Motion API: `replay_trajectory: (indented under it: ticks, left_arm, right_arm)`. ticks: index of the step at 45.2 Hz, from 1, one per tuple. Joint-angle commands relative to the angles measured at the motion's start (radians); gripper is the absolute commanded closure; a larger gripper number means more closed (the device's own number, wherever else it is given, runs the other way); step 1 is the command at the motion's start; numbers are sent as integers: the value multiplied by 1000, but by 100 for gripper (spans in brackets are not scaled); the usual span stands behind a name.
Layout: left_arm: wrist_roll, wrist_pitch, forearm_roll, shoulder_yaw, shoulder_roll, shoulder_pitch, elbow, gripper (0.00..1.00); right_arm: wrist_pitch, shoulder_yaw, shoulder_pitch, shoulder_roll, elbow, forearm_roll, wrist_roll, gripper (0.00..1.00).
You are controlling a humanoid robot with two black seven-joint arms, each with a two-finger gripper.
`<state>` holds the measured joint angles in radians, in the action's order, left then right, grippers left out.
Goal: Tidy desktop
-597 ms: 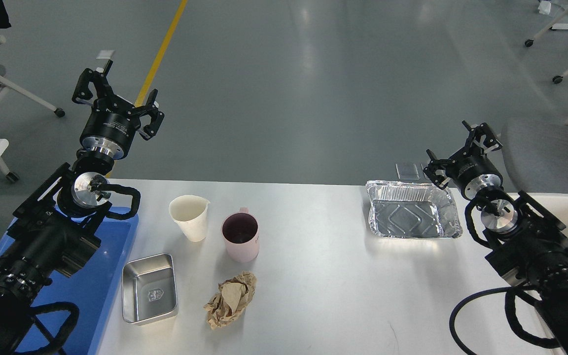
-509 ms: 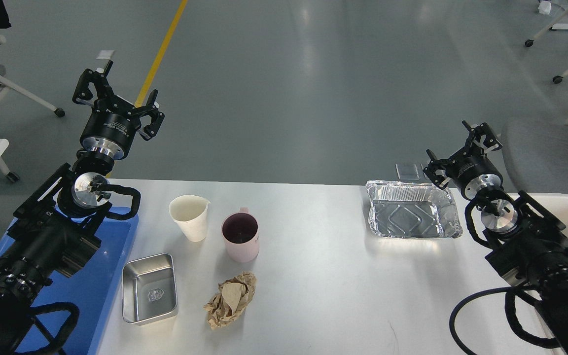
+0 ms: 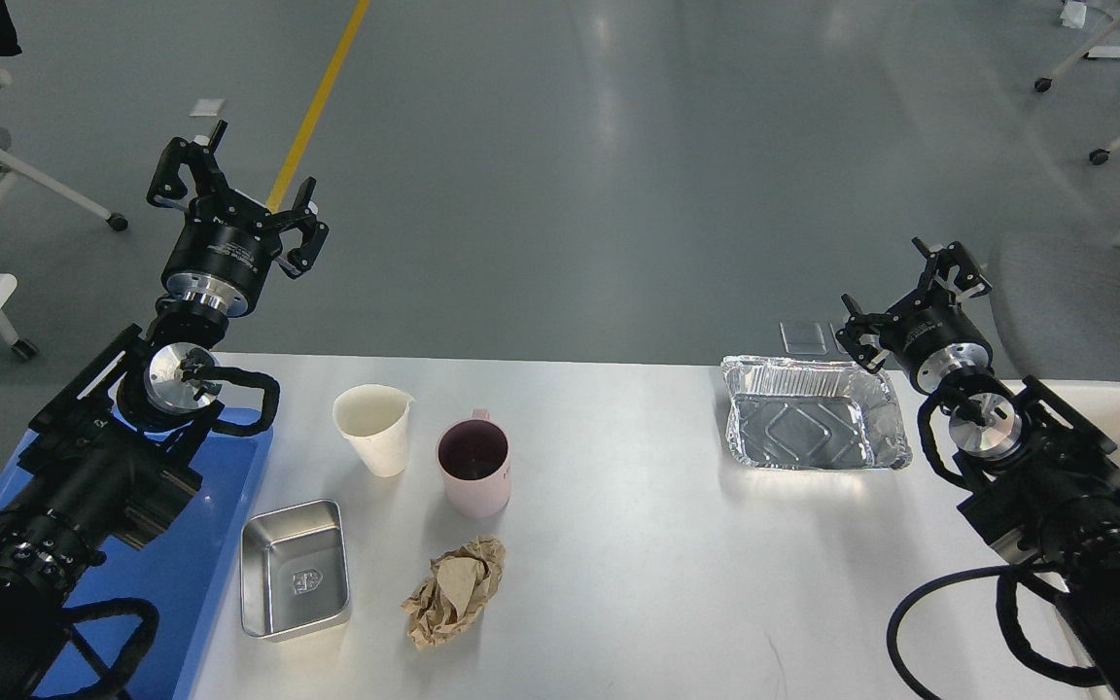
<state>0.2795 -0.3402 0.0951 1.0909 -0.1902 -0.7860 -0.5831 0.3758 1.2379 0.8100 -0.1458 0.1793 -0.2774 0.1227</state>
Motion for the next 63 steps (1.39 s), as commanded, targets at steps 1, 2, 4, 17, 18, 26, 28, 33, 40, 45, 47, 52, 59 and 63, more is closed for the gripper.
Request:
replay_trajectory:
  ticks: [1, 2, 4, 17, 18, 26, 28, 33, 40, 45, 47, 52, 59, 63]
  left_arm:
    - [0, -2, 0, 1, 0, 1, 0, 3]
    - [0, 0, 0, 3, 0, 1, 0, 3]
    - [0, -2, 0, 3, 0, 1, 0, 3]
    - [0, -5, 0, 4, 0, 4, 0, 3]
    - [0, -5, 0, 4, 0, 5, 0, 3]
    - [0, -6, 0, 4, 2, 5, 0, 3]
    - [-2, -11, 0, 4, 2, 5, 0, 3]
    - [-5, -26, 0, 3, 3, 4, 0, 3]
    - [-5, -31, 0, 0, 5, 5, -1, 3]
    - [-17, -31, 2, -2, 3, 8, -24, 3]
    - [-22, -30, 2, -2, -1, 13, -44, 4]
    - [-19, -25, 11, -3, -14, 24, -69, 4]
    - [-14, -3, 198, 7, -58, 54, -109, 10]
    - [-16, 49, 305, 17, -80, 79, -148, 12]
  right_arm:
    - [0, 0, 0, 0, 0, 0, 0, 0]
    - [0, 0, 0, 0, 0, 0, 0, 0]
    - [-1, 0, 0, 0, 0, 0, 0, 0]
    - [-1, 0, 3, 2, 0, 0, 0, 0]
    - [0, 0, 3, 0, 0, 0, 0, 0]
    - [-1, 0, 3, 2, 0, 0, 0, 0]
    - [-1, 0, 3, 0, 0, 0, 0, 0]
    - [-1, 0, 3, 0, 0, 0, 0, 0]
    - [-1, 0, 3, 0, 0, 0, 0, 0]
    - [0, 0, 3, 0, 0, 0, 0, 0]
    - [0, 0, 3, -1, 0, 0, 0, 0]
    - [-1, 0, 2, -5, 0, 0, 0, 0]
    - [-1, 0, 2, -5, 0, 0, 0, 0]
    - [-1, 0, 2, -5, 2, 0, 0, 0]
